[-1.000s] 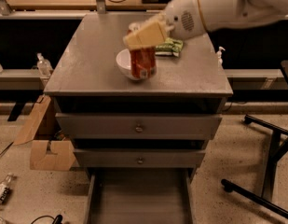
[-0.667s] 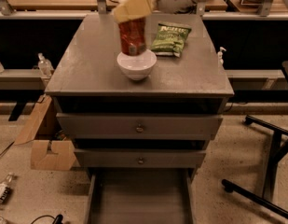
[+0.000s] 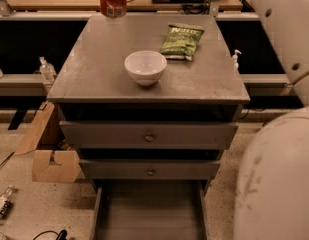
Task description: Pick coke can from bottom drawer and place on counter
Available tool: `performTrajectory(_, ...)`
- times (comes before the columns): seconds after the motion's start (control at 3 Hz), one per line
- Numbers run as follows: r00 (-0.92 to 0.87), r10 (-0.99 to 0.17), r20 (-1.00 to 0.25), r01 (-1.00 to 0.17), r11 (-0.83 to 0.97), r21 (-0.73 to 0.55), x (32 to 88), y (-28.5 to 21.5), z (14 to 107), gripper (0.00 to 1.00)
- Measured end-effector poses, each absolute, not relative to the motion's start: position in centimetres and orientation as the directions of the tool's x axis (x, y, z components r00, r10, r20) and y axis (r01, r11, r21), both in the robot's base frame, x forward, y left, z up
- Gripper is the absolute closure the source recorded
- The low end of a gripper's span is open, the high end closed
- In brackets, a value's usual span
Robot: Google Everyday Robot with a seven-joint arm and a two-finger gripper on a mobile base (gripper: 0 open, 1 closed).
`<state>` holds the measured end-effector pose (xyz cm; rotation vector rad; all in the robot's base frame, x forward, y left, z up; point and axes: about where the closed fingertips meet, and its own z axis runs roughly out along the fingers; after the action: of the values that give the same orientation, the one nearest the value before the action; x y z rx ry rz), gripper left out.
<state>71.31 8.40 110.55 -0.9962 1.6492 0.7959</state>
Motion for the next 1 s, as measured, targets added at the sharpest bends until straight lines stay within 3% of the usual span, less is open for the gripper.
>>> performTrajectory(0.33, -0.11, -0.187, -0.976, -0.873, 0.488, 0.005, 75.9, 11.4, 108.9, 1.0)
performTrajectory(1.0, -0.103, -0.246, -0.964, -0.875, 0.484, -0.03, 77.4, 13.8, 104.8, 1.0)
